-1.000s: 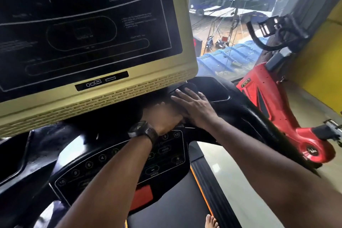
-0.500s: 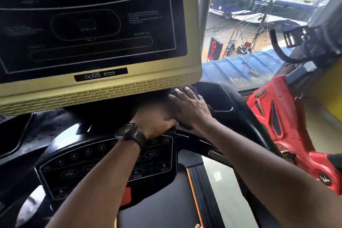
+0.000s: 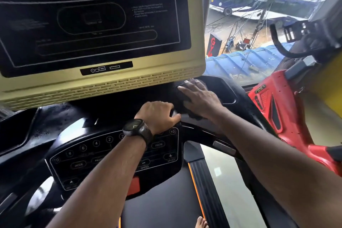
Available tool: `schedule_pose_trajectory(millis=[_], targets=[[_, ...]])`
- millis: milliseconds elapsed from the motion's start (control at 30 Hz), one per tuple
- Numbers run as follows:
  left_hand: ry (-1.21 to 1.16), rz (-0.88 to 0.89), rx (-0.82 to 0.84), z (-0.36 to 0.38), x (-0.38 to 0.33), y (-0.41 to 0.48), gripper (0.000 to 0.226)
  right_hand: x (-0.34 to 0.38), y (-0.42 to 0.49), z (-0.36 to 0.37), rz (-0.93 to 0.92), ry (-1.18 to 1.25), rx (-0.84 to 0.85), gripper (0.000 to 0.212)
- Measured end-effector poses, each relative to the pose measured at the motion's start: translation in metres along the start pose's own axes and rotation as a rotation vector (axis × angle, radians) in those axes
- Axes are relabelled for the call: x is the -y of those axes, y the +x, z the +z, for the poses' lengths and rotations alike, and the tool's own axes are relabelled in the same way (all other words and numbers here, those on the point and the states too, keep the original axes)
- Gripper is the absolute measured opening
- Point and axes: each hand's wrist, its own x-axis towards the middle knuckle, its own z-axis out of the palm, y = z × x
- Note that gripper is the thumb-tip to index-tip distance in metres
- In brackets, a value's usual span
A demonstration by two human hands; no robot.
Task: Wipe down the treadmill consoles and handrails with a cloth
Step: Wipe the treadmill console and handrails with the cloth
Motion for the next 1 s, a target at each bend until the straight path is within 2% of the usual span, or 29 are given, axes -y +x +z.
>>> schedule_pose_trajectory(millis=[67,100,167,333,400,533,600,767,800,933,1000], targets=[[0.005,0.008,-0.012,0.001,0.001,0.001,0.047,0.003,-0.008,0.004,0.107,0.035,-0.052,0.065],[0.001,0.010,-0.020,0.001,0.001,0.001,0.047,0.006,-0.018,0.009,0.104,0.015,-0.081,0.066],[0.003,0.014,-0.037,0.001,0.001,0.001,0.047,0.005,-0.035,0.021,-0.007,-0.038,-0.102,0.068],[-0.005,0.010,-0.044,-0.002,-0.001,0.001,0.045,-0.017,-0.025,-0.001,-0.251,-0.167,-0.007,0.070],[-0.008,0.010,-0.043,-0.003,-0.002,0.000,0.042,-0.026,-0.025,-0.009,-0.269,-0.250,-0.022,0.070],[-0.001,0.008,-0.057,-0.004,-0.002,0.001,0.041,-0.033,-0.049,0.008,-0.193,-0.210,-0.147,0.066],[0.007,0.006,-0.064,-0.003,-0.003,0.002,0.041,-0.027,-0.053,0.022,-0.237,-0.196,-0.200,0.056],[0.000,-0.006,-0.056,-0.001,-0.003,0.004,0.041,-0.040,-0.032,0.020,-0.407,-0.244,-0.192,0.053],[0.002,-0.005,-0.051,-0.002,-0.003,0.004,0.041,-0.042,-0.031,0.019,-0.357,-0.217,-0.198,0.053],[0.020,0.007,-0.058,-0.002,-0.004,0.001,0.039,-0.022,-0.048,0.027,0.041,-0.102,-0.224,0.057],[0.024,0.012,-0.062,-0.001,-0.005,0.000,0.039,-0.012,-0.050,0.031,0.046,-0.109,-0.228,0.055]])
